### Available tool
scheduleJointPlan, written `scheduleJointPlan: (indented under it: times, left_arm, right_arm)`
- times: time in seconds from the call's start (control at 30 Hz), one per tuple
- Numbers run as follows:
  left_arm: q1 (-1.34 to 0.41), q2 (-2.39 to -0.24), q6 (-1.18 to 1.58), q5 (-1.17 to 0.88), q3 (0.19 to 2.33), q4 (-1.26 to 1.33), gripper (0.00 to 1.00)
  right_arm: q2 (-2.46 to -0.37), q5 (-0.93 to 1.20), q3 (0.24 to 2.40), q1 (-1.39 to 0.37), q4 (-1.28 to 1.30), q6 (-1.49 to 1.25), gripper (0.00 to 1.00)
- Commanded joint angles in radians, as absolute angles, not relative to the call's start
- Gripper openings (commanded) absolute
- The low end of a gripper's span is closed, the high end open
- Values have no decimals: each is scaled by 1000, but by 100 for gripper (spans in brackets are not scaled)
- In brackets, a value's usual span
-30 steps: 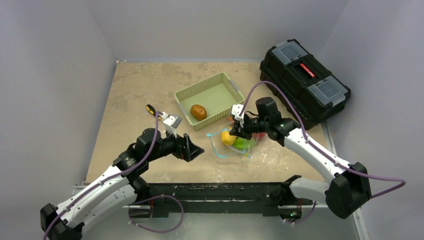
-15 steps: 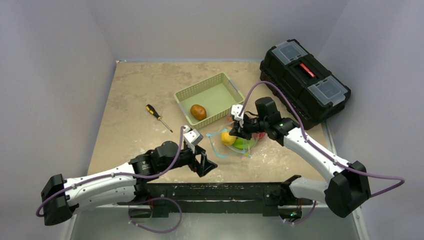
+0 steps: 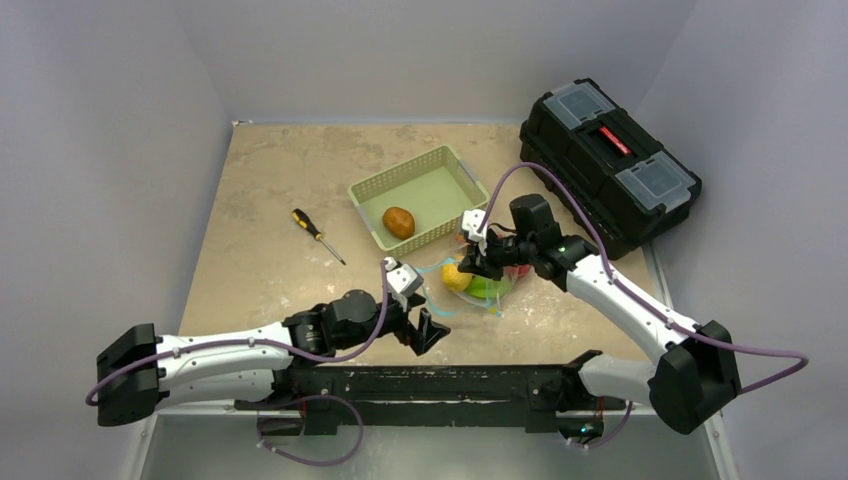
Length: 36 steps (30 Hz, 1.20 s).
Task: Open the zip-top bag and remove the fake food
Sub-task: Pick up the fake fruit from the zipper food storage bag.
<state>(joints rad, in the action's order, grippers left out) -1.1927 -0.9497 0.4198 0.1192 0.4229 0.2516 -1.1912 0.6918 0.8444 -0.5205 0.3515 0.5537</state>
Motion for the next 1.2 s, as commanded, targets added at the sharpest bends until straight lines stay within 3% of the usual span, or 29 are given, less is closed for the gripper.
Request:
scheduleJointPlan:
  times: [0.0,0.27,0.37,0.63,1.17]
  left_arm:
    - [-1202,-974,393,143,400,414,93]
    - [-1204,-1076,415,196,417,493,87]
    - [-1203,-1139,478,262,439,515,80]
    - [-1203,-1273,717,423,465,592,75]
    - [-1183,-1454,961,621,678,352,69]
  right_arm:
    - [-1198,717,859,-515,357,566,0]
    - [-1202,728,859,-515,355,561,0]
    - [-1201,729,858,-515,351,556,0]
    - [-1209,734,855,-516,331,530,0]
    - [-1210,740,856,-520,326,518,0]
